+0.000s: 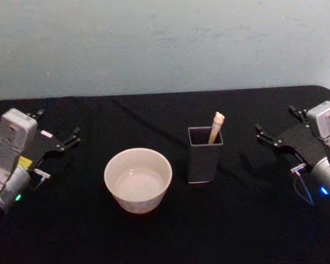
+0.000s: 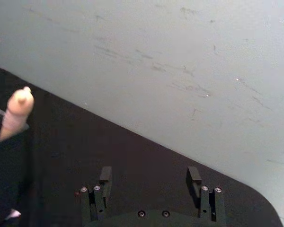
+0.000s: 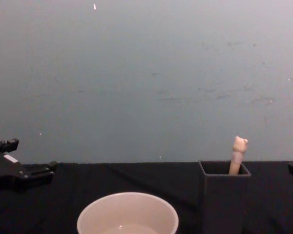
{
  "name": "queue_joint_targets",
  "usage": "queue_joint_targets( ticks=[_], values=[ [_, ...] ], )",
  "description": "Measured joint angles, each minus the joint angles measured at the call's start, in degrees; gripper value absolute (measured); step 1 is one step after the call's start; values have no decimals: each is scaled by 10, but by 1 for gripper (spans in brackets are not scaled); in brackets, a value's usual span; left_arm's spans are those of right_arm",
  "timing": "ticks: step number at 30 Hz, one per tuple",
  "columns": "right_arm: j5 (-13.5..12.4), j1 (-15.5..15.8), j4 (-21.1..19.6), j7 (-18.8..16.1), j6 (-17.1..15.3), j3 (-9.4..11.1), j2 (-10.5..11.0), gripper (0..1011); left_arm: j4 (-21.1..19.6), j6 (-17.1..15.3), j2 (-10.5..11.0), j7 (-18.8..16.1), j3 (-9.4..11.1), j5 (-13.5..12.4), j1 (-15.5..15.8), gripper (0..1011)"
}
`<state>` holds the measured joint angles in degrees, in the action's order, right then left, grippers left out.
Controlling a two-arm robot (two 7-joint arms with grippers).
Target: Pick up the stirring spoon with one hand, stir inside the cup, then place it back in its original position.
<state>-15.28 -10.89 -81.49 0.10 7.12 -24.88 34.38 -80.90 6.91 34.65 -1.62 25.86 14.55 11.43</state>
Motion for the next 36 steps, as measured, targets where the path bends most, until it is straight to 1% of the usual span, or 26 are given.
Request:
queue_joint_targets(
  ticks=[1,5,7,8,10,11,12,15,18,22,25,28,31,33,35,36],
  values=[
    [-3,2,-2,-3,0,2,0,1002,0,0,0,0,0,0,0,1001],
    [-31,14,-21,-26,-4,17,-1,1002,0,0,0,0,0,0,0,1001],
    [-50,24,-35,-41,-8,26,-1,1002,0,0,0,0,0,0,0,1001],
    [-66,31,-46,-51,-13,32,0,1002,0,0,0,0,0,0,0,1001],
    [-82,38,-58,-62,-18,39,0,1002,0,0,0,0,0,0,0,1002],
    [-99,46,-71,-74,-26,46,1,1002,0,0,0,0,0,0,0,1001],
    [-108,50,-77,-80,-30,49,1,1002,0,0,0,0,0,0,0,1001],
    [-132,62,-96,-99,-41,57,3,1002,0,0,0,0,0,0,0,1001],
    [-162,79,-120,-125,-58,66,4,1002,0,0,0,0,0,0,0,1002],
    [-183,89,-133,-145,-72,71,4,1002,0,0,0,0,0,0,0,1001],
    [-204,95,-142,-173,-89,73,3,1002,0,0,0,0,0,0,0,1001],
    [-217,95,-143,-191,-100,74,-1,1002,0,0,0,0,0,0,0,1001],
    [-219,91,-140,-200,-105,74,-7,1000,0,0,0,0,0,0,0,1002],
    [-215,84,-133,-205,-106,71,-14,1002,0,0,0,0,0,0,0,1001],
    [-207,73,-122,-207,-107,67,-23,1000,0,0,0,0,0,0,0,1001],
    [-199,64,-113,-207,-107,63,-29,1002,0,0,0,0,0,0,0,1001]
  ],
)
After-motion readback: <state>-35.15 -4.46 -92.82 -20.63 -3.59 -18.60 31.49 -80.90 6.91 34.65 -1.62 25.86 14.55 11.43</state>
